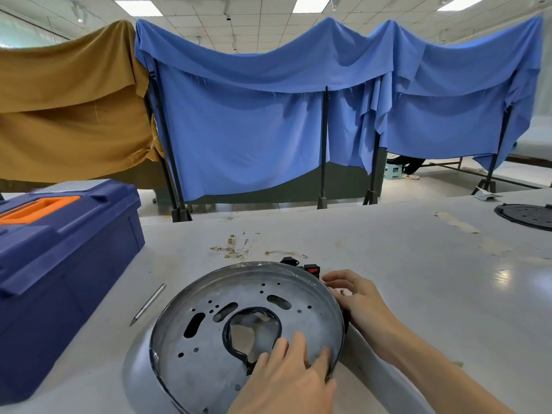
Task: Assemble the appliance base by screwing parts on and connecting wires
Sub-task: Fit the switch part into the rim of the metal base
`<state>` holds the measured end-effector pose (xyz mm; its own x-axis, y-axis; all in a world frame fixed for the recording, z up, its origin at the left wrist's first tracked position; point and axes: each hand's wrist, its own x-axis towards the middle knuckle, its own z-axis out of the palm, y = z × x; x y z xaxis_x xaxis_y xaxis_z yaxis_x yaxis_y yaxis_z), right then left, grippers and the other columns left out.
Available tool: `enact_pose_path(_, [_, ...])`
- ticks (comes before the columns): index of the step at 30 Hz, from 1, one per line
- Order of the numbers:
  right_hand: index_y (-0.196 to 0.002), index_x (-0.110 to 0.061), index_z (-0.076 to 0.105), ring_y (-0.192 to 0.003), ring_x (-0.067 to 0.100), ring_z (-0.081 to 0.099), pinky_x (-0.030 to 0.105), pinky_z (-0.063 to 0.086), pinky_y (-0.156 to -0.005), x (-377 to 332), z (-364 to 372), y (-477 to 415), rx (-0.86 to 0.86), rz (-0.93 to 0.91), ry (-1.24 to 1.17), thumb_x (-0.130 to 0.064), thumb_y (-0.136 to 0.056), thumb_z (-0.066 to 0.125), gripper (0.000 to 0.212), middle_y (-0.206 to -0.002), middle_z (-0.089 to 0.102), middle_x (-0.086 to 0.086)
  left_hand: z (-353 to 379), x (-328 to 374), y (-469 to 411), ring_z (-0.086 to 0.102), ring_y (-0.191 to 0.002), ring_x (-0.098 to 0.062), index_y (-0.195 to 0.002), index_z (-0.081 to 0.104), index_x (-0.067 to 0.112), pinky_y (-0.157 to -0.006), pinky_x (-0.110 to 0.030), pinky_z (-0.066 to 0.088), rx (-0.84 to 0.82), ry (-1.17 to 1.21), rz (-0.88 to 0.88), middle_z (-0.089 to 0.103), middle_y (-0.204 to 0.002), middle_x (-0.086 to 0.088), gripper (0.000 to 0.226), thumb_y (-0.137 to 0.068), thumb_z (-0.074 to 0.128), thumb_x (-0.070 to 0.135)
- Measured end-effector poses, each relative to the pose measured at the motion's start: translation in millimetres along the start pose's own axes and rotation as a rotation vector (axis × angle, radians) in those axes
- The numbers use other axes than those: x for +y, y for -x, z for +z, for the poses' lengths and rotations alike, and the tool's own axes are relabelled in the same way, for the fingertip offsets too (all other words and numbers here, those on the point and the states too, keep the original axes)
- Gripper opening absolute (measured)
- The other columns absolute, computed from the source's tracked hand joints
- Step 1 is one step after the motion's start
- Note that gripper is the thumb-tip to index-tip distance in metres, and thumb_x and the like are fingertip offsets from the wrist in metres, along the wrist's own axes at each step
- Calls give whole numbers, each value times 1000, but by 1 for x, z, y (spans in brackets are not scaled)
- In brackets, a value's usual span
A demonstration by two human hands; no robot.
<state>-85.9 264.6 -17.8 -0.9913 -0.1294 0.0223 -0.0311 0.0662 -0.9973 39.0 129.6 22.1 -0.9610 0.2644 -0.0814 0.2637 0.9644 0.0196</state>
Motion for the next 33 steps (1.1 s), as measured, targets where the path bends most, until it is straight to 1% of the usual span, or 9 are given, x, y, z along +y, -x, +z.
enact_pose_path(3, [-101,-16,68,-73,2,69,14,50,-58,2,0,-1,-8,16,-42,-2,-94,61,17,-86,75,-8,-5,-2,-3,31,-124,-21,-153,21,27,-79,-31,22,-27,46,-19,22,-111,-3,51,-104,30,41])
enact_pose_path(11, [-95,-18,73,-80,11,73,21,54,-64,1,-4,-2,-7,-31,-13,9,-82,69,30,-88,77,-4,-10,-11,0,36,-122,-22,-153,20,28,-89,-34,32,-97,78,15,25,-115,-2,56,-102,39,40])
enact_pose_path(14, [-101,-14,73,-89,11,72,18,54,-65,4,1,-2,-15,-68,8,8,-87,64,27,-93,77,-3,-8,-9,-3,36,-122,-23,-154,17,25,-91,-35,34,-106,38,-6,29,-128,-6,58,-103,40,35])
enact_pose_path(17, [-109,-10,71,-96,16,72,22,55,-70,1,5,-4,-59,-58,23,4,-97,53,26,-101,76,3,-8,-5,-5,37,-123,-24,-154,16,23,-90,-35,36,-95,25,-50,24,-116,-7,56,-104,37,32])
enact_pose_path(20, [-106,-9,68,-83,20,72,25,55,-63,-12,-4,-7,15,-79,16,5,-99,47,26,-94,75,4,-6,-5,-8,39,-118,-23,-153,19,23,-86,-34,35,-80,17,-76,19,-111,-7,53,-104,36,32])
enact_pose_path(23, [-103,-13,69,-85,14,69,17,47,-61,-19,-29,-9,130,-141,165,2,-98,52,24,-91,75,-1,-3,-5,-11,37,-105,-21,-150,24,21,-74,-30,27,-29,10,-97,15,-107,-5,48,-104,35,29])
enact_pose_path(26, [-97,-13,72,-86,10,67,10,45,-63,-17,-48,-10,145,-137,278,1,-94,58,20,-88,75,-2,-2,-3,-12,41,-120,-24,-149,27,20,-72,-31,27,-1,13,-142,16,-106,-7,46,-104,37,25])
enact_pose_path(30, [-92,-15,75,-80,13,65,12,47,-61,-11,-52,-12,98,-79,509,-4,-92,63,16,-83,71,-5,-6,-5,-13,58,-102,-18,-136,53,23,-69,-26,30,188,-20,-139,33,-99,-7,51,-88,66,38])
enact_pose_path(33, [-99,-18,73,-93,16,60,20,47,-74,-7,-50,-19,76,-82,729,-9,-93,63,15,-92,67,-6,3,-5,-13,42,-108,-24,-150,27,19,-79,-30,26,109,46,-91,17,-107,-6,51,-102,42,24])
